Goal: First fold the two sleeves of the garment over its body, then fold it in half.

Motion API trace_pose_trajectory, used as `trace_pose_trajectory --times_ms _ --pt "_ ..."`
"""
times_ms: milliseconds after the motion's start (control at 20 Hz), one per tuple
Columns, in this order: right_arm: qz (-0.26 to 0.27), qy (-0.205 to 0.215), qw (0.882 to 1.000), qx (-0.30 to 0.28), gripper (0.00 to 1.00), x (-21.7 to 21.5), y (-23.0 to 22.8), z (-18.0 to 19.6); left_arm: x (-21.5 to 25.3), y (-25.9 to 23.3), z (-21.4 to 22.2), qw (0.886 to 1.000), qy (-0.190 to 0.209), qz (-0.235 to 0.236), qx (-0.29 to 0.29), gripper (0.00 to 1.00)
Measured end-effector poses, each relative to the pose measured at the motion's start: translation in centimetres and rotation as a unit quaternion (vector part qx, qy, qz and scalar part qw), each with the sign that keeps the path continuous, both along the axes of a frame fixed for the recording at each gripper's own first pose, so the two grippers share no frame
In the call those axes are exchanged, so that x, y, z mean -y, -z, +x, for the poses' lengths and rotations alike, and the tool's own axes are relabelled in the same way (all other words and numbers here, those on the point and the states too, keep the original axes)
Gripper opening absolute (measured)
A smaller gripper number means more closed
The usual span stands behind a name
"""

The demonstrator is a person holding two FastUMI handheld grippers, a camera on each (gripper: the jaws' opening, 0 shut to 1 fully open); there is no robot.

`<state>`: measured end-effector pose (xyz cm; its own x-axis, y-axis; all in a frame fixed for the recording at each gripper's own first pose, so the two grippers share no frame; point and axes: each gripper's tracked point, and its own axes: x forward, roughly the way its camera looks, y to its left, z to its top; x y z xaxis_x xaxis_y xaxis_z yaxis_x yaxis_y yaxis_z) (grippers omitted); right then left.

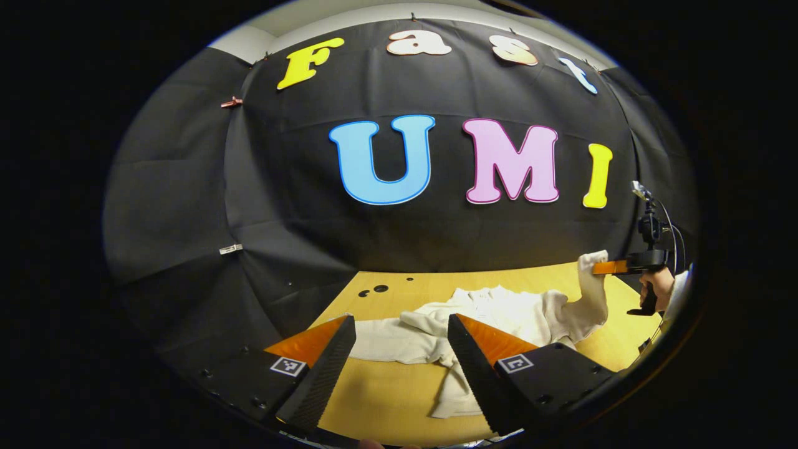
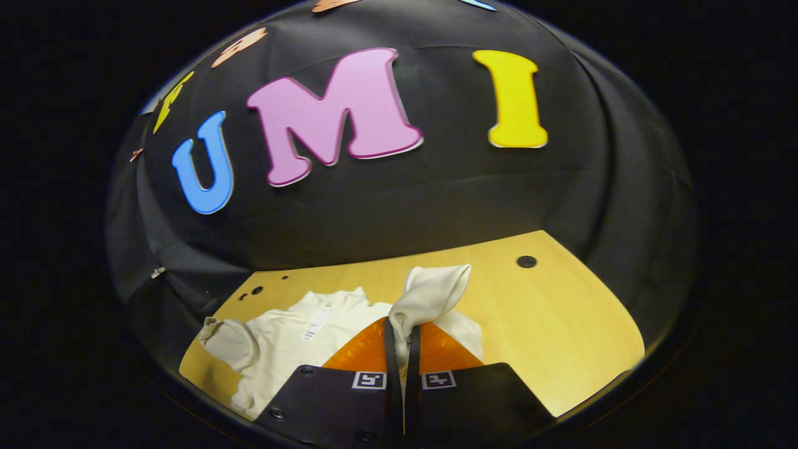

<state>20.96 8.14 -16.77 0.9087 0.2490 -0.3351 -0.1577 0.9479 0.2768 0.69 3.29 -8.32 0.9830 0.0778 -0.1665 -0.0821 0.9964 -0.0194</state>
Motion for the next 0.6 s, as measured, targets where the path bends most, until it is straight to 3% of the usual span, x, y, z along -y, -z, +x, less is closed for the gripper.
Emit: trace_pose_trajectory --times_ms 300,600 --pt "-0.016 -0.086 0.996 -0.018 0.06 -14.8 2.6 -0.7 -4.0 1.4 -0.4 1.000 -0.018 -0.025 -0.004 0.96" --pt "-0.055 -0.132 0.987 -0.066 0.06 -22.5 8.9 -1.8 -6.9 2.7 -0.6 0.999 -0.030 -0.038 -0.012 0.96"
